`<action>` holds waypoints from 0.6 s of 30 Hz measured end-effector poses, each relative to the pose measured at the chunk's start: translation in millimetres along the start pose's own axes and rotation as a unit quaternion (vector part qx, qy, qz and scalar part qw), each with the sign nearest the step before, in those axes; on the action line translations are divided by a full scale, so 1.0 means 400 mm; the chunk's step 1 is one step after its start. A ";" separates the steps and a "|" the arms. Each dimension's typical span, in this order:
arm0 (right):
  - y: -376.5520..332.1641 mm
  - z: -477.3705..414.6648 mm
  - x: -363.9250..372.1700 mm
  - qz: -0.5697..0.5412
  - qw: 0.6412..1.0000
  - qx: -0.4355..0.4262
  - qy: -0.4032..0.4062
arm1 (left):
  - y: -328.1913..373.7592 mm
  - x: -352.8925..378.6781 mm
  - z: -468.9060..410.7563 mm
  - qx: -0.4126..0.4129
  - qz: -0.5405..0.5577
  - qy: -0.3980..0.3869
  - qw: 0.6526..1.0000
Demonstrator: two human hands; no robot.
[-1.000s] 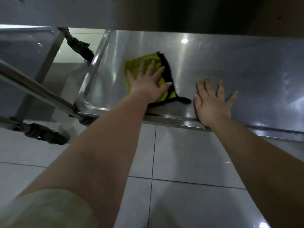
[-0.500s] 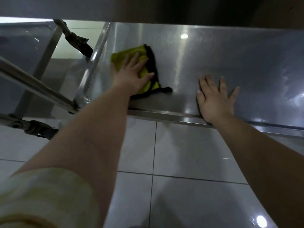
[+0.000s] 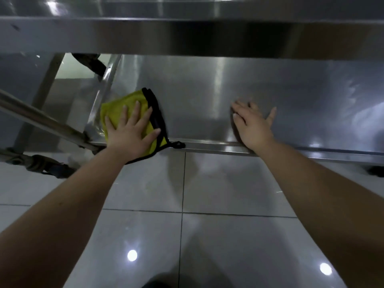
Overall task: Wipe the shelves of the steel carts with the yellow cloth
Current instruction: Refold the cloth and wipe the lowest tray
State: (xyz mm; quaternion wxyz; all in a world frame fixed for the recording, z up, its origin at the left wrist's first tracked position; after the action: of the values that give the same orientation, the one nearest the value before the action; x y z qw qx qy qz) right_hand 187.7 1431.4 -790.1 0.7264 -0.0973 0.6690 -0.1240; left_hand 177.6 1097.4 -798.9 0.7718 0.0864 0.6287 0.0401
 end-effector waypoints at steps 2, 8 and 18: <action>0.045 0.031 -0.028 -0.018 0.999 -0.051 0.000 | 0.046 0.007 0.001 0.009 -0.002 -0.019 1.000; 0.279 0.113 -0.073 0.073 0.996 0.041 -0.018 | 0.322 0.062 -0.019 0.105 -0.016 -0.049 0.993; 0.350 0.169 -0.144 -0.370 0.886 0.236 0.152 | 0.949 0.206 0.023 0.260 -0.090 -0.097 0.956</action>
State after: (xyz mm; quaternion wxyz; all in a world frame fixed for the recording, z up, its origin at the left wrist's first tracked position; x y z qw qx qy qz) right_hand 257.7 1580.8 -773.0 0.5188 -0.1429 0.6376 -0.5512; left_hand 221.4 1483.3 -806.9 0.7806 0.2308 0.5443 -0.2029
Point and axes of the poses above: each hand's wrist, its own z-axis away from the middle knuckle, its own x-axis out of the palm, y = z × x, the point moved 5 cm from there along -z, towards the middle knuckle, and after that the axes turned 11 degrees about z, right-handed, at the moved point
